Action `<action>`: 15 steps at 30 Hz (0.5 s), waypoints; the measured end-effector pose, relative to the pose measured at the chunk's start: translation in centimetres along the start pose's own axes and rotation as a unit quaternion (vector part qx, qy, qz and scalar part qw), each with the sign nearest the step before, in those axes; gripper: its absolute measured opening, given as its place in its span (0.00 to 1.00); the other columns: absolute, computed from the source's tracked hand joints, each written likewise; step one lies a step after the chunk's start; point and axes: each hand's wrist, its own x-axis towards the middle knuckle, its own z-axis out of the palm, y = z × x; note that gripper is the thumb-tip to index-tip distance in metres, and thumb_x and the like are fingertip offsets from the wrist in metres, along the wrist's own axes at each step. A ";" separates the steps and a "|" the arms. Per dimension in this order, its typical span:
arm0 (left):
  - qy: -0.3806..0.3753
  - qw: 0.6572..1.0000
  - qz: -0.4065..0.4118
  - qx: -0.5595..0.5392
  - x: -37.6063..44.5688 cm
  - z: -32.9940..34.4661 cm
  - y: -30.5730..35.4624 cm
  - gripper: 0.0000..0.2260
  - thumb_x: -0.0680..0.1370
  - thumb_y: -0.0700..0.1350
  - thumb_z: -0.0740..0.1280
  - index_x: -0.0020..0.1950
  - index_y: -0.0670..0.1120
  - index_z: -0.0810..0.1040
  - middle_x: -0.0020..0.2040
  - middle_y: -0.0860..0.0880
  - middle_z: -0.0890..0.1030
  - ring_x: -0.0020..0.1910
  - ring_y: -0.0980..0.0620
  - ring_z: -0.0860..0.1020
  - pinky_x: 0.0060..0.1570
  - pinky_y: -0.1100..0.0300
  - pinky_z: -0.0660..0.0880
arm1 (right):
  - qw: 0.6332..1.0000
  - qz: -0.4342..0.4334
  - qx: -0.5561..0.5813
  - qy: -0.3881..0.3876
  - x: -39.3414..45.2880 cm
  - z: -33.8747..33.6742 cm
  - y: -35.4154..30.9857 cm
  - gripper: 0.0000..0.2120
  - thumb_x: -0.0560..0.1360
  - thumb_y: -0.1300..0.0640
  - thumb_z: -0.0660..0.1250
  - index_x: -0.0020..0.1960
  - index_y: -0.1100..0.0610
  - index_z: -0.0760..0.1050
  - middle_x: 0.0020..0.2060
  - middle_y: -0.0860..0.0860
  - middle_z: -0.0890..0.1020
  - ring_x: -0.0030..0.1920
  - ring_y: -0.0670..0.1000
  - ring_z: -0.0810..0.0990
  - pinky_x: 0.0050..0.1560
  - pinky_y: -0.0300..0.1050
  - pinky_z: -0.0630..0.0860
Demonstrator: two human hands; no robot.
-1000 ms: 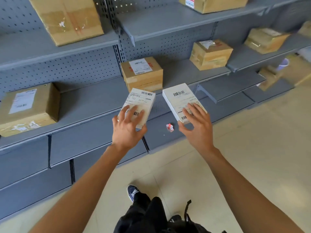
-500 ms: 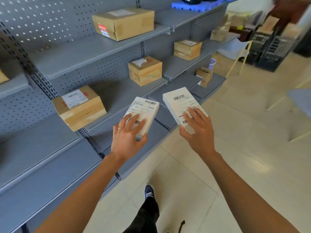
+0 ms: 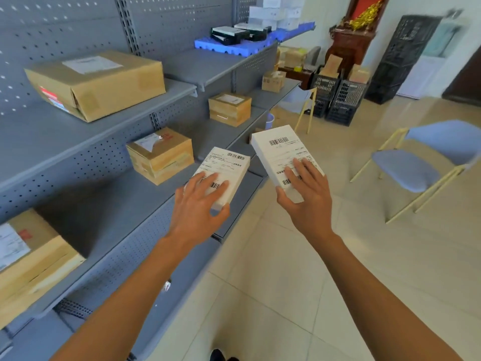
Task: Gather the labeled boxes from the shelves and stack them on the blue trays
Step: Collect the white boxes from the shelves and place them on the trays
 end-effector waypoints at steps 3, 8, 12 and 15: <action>-0.018 1.000 0.021 -0.004 4.5 1.0 0.7 0.28 0.76 0.63 0.55 0.72 0.54 0.75 0.75 0.49 0.71 0.76 0.45 0.63 0.68 0.39 0.65 | 1.000 0.015 -0.028 0.000 2.3 0.3 2.6 0.20 0.75 0.50 0.73 0.63 0.59 0.80 0.68 0.55 0.77 0.71 0.58 0.72 0.63 0.62 0.72; -0.005 0.998 0.056 -0.034 11.5 3.4 3.3 0.27 0.76 0.61 0.57 0.70 0.52 0.77 0.73 0.48 0.74 0.74 0.43 0.66 0.66 0.37 0.68 | 0.997 0.049 -0.060 0.027 5.4 -0.1 8.2 0.21 0.75 0.50 0.73 0.65 0.59 0.79 0.69 0.55 0.77 0.72 0.58 0.72 0.66 0.62 0.71; -0.002 0.996 0.083 -0.045 17.1 6.4 6.8 0.26 0.76 0.61 0.58 0.69 0.52 0.78 0.72 0.48 0.74 0.74 0.44 0.67 0.64 0.40 0.67 | 0.993 0.072 -0.076 0.047 6.4 -0.4 14.2 0.21 0.75 0.51 0.74 0.65 0.59 0.79 0.69 0.55 0.77 0.72 0.58 0.72 0.67 0.61 0.71; 0.005 0.994 0.096 -0.046 21.3 8.7 10.2 0.25 0.76 0.60 0.59 0.69 0.52 0.79 0.72 0.48 0.75 0.74 0.44 0.67 0.64 0.41 0.67 | 0.991 0.080 -0.085 0.060 7.3 -1.3 19.4 0.20 0.75 0.51 0.73 0.64 0.59 0.80 0.69 0.55 0.77 0.72 0.58 0.72 0.67 0.60 0.71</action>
